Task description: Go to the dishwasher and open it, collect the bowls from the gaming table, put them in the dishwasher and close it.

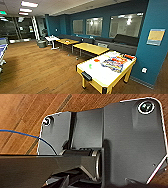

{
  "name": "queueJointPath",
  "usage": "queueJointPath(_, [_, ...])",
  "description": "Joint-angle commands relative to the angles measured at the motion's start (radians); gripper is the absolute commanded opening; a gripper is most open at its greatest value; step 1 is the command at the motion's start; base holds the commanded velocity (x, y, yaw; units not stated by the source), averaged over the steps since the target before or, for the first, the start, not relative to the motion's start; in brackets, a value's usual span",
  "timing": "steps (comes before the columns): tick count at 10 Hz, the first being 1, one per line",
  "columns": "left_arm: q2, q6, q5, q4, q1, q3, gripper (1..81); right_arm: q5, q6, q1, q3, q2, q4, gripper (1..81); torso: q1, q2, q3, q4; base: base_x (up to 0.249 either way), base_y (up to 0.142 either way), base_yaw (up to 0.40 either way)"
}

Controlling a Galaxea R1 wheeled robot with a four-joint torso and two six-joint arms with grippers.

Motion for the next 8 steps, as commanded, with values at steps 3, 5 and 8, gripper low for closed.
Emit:
queueJointPath(3, [-0.003, 0.004, 0.05, 0.001, -0.051, 0.006, 81.1, -0.045, -0.005, 0.05, 0.006, 0.002, -0.009, 81.1, 0.0, 0.0, 0.0, 0.0, 0.149, 0.069, 0.0])
queueJointPath(5, [-0.003, 0.006, 0.05, -0.001, -0.053, 0.006, 81.1, -0.047, -0.005, 0.048, 0.005, 0.001, -0.009, 81.1, 0.0, 0.0, 0.0, 0.0, 0.149, 0.069, 0.0])
queueJointPath(8, [-0.003, 0.004, 0.05, -0.001, -0.053, 0.006, 81.1, -0.047, -0.005, 0.048, 0.003, 0.001, -0.009, 81.1, 0.0, 0.0, 0.0, 0.0, 0.149, 0.069, 0.0])
